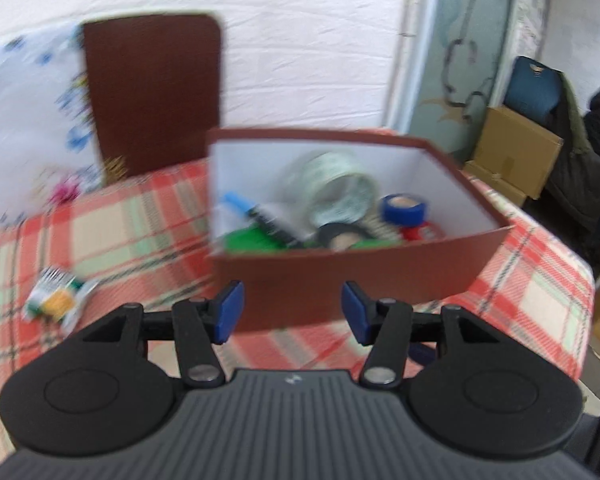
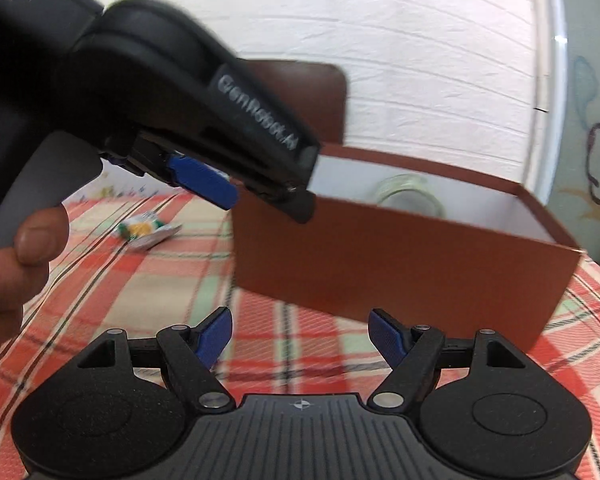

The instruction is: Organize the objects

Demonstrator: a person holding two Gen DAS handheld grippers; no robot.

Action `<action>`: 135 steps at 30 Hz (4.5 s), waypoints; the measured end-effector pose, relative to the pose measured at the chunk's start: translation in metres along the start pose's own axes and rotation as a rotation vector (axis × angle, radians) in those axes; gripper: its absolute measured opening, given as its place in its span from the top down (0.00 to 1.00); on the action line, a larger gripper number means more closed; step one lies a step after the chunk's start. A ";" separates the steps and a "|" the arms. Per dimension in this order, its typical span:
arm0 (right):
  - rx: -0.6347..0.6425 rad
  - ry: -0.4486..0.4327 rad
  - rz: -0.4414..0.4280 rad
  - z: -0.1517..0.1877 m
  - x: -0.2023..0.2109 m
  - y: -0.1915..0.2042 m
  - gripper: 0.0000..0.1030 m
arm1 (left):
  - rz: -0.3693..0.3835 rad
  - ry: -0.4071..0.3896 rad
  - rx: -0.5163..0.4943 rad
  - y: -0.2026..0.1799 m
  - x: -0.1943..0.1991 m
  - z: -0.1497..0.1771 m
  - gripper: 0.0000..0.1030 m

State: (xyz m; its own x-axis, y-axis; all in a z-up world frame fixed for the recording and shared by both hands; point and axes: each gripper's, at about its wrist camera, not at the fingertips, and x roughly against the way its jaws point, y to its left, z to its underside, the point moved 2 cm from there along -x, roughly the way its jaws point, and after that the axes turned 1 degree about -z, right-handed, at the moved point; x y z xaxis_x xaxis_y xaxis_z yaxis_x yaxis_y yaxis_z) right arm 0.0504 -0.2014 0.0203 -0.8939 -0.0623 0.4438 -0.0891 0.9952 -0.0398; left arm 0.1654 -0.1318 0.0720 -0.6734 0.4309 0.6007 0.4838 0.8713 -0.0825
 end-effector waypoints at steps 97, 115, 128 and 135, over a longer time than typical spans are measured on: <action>-0.038 -0.132 0.107 -0.074 -0.094 -0.098 0.36 | 0.170 0.052 -0.014 -0.047 -0.075 -0.077 0.49; -0.233 -0.196 0.115 -0.048 -0.023 -0.091 0.25 | -0.162 0.023 -0.119 -0.054 -0.021 -0.052 0.35; -0.336 -0.141 0.058 -0.016 0.050 -0.072 0.24 | -0.231 -0.018 -0.098 -0.050 0.040 -0.008 0.23; -0.385 -0.164 0.030 -0.016 0.088 -0.062 0.17 | -0.278 -0.075 -0.097 -0.052 0.074 0.009 0.06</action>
State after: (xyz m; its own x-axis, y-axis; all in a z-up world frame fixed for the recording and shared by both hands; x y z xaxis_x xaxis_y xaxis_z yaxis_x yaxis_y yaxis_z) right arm -0.0154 -0.2676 0.0761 -0.9546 -0.0131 0.2977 0.0808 0.9502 0.3011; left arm 0.0852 -0.1431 0.1139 -0.8251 0.1979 0.5292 0.3237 0.9332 0.1558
